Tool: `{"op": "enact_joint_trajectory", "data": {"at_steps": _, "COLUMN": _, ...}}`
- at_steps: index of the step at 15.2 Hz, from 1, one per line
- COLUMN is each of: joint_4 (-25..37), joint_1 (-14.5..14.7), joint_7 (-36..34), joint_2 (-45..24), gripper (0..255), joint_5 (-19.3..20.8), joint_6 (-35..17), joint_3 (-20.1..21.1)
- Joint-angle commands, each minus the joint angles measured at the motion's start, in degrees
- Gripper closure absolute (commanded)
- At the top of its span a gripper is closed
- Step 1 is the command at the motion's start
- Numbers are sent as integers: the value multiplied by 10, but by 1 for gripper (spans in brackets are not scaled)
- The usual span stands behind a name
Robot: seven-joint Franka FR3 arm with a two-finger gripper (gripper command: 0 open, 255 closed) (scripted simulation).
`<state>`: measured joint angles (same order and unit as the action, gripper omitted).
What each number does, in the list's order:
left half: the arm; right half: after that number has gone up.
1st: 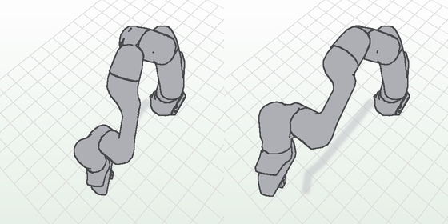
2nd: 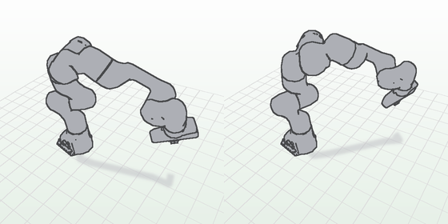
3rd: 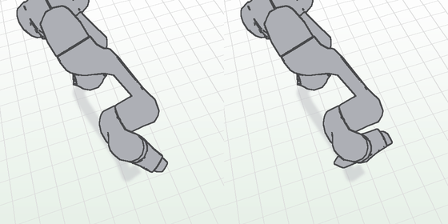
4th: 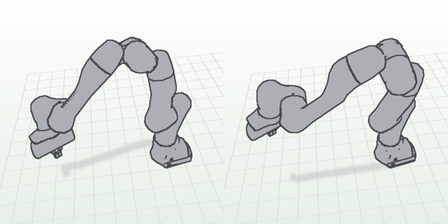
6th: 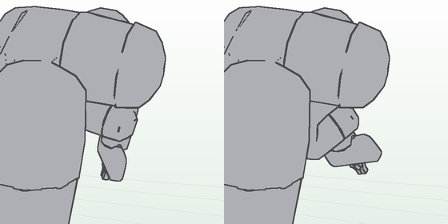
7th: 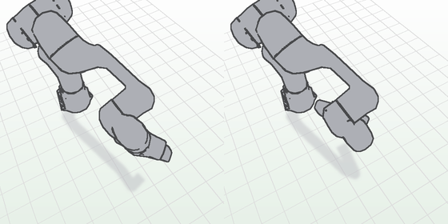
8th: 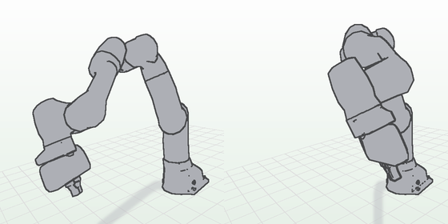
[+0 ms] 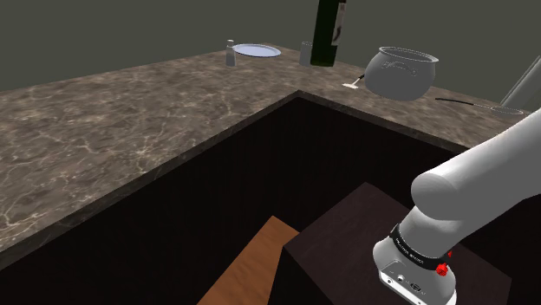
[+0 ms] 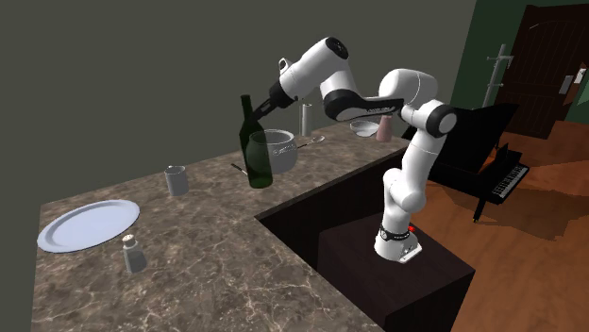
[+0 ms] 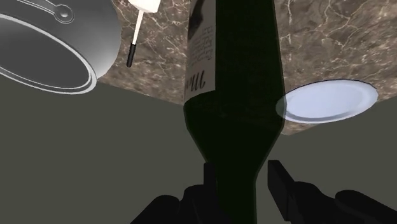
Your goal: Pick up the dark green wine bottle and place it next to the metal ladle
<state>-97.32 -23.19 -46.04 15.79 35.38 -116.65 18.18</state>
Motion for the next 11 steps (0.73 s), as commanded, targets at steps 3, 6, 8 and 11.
{"op": "enact_joint_trajectory", "data": {"at_steps": 3, "joint_4": -78, "joint_1": 2, "joint_7": 45, "joint_2": 78, "gripper": 255, "joint_5": -33, "joint_6": -31, "joint_3": -49}}
{"op": "enact_joint_trajectory", "data": {"at_steps": 6, "joint_4": -127, "joint_1": 6, "joint_7": 79, "joint_2": 129, "gripper": 255, "joint_5": -49, "joint_6": -47, "joint_3": -85}}
{"op": "enact_joint_trajectory", "data": {"at_steps": 8, "joint_4": -156, "joint_1": 9, "joint_7": 102, "joint_2": 160, "gripper": 255, "joint_5": -56, "joint_6": -56, "joint_3": -109}}
{"op": "enact_joint_trajectory", "data": {"at_steps": 11, "joint_4": -193, "joint_1": 14, "joint_7": 137, "joint_2": 204, "gripper": 255, "joint_5": -63, "joint_6": -65, "joint_3": -145}}
